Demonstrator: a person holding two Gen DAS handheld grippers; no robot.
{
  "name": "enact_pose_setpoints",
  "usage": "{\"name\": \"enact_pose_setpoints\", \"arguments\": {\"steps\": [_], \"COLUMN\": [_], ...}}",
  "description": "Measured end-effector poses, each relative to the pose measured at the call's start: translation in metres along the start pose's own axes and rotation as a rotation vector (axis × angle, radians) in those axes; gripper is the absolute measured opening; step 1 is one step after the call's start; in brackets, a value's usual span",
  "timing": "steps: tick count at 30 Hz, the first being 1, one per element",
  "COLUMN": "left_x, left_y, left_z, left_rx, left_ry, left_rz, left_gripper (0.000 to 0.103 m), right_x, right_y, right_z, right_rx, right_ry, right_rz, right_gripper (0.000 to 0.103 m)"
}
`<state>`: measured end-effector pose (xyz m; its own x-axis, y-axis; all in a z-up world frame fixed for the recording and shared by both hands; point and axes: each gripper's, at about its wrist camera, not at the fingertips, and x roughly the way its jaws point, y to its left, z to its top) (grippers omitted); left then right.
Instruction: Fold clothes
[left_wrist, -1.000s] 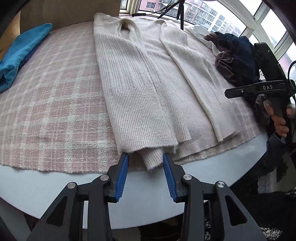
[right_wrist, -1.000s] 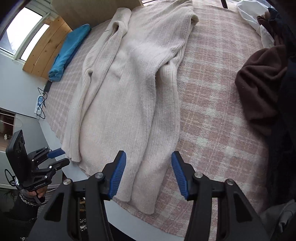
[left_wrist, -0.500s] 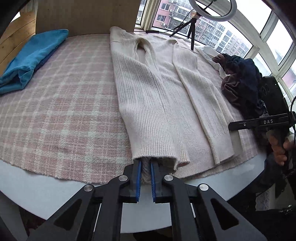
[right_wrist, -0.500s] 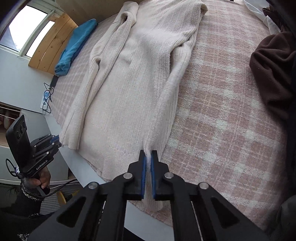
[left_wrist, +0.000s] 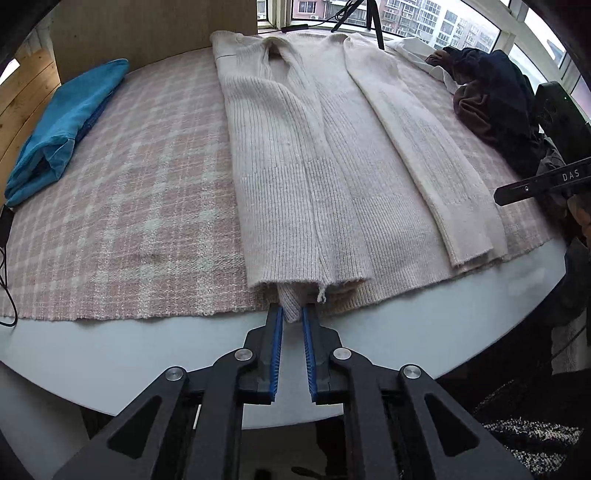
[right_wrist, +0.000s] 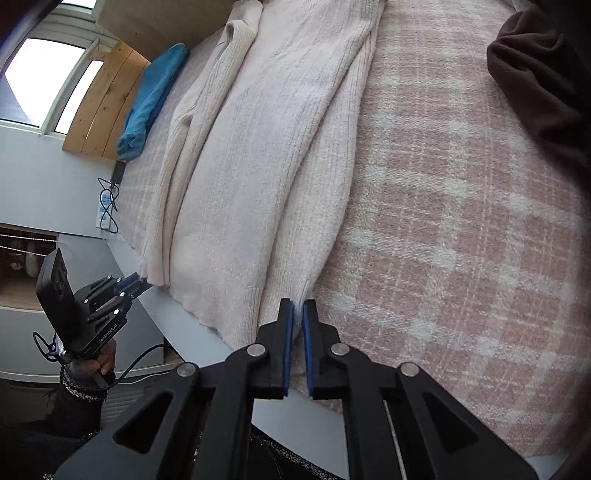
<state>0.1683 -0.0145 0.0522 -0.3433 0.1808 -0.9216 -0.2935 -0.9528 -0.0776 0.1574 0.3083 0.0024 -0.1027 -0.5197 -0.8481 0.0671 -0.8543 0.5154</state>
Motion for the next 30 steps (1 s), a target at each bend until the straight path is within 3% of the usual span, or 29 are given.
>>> {"name": "enact_pose_setpoints", "arguments": {"steps": [2, 5, 6, 8, 10, 11, 14, 20, 21, 22, 23, 24, 25, 28, 30], "left_x": [-0.001, -0.016, -0.018, -0.022, -0.022, -0.014, 0.009, 0.056, 0.063, 0.062, 0.061, 0.059, 0.056, 0.038, 0.019], "left_y": [-0.004, -0.018, -0.029, -0.051, -0.081, -0.1, -0.148, -0.198, -0.203, -0.205, -0.201, -0.196, -0.183, -0.147, -0.137], "left_z": [-0.004, 0.001, 0.008, 0.022, 0.036, 0.045, 0.068, 0.082, 0.084, 0.082, 0.082, 0.082, 0.083, 0.086, 0.087], "left_rx": [0.004, -0.016, -0.014, -0.01, -0.001, 0.018, 0.064, 0.109, 0.118, 0.129, 0.123, 0.115, 0.066, -0.09, -0.131], "left_ry": [0.017, -0.011, -0.031, -0.071, -0.111, -0.119, -0.118, -0.026, -0.014, -0.037, -0.041, -0.044, -0.033, -0.026, -0.053], "left_rz": [-0.006, -0.054, -0.074, -0.115, -0.149, -0.154, -0.161, -0.112, -0.098, -0.089, -0.086, -0.085, -0.119, -0.219, -0.261], "left_gripper": [0.012, 0.01, 0.01, 0.022, 0.054, 0.058, 0.058, 0.058, 0.056, 0.047, 0.038, 0.02, 0.004, 0.003, 0.003], "right_x": [-0.025, -0.071, -0.084, -0.107, -0.109, -0.11, -0.095, -0.045, -0.038, -0.031, -0.029, -0.028, -0.029, -0.044, -0.053], "right_y": [0.005, -0.007, -0.011, -0.019, -0.03, -0.037, -0.057, -0.068, -0.068, -0.068, -0.07, -0.071, -0.071, -0.062, -0.056], "right_z": [0.006, 0.029, 0.042, 0.072, 0.114, 0.136, 0.196, 0.251, 0.255, 0.259, 0.26, 0.262, 0.263, 0.267, 0.269], "right_rx": [-0.034, -0.052, -0.047, -0.037, -0.01, 0.005, 0.041, 0.016, 0.004, -0.007, -0.007, -0.004, -0.001, -0.02, -0.037], "right_ry": [-0.042, -0.158, -0.202, -0.284, -0.339, -0.365, -0.37, -0.283, -0.275, -0.267, -0.267, -0.262, -0.252, -0.269, -0.282], "right_rz": [-0.031, -0.037, -0.036, -0.023, -0.009, -0.003, 0.021, 0.016, 0.009, 0.002, 0.013, 0.038, 0.067, 0.092, 0.091], "right_gripper": [0.02, 0.051, 0.052, 0.052, 0.052, 0.052, 0.052, 0.052, 0.052, 0.052, 0.039, 0.01, 0.005, 0.005, 0.004]}}
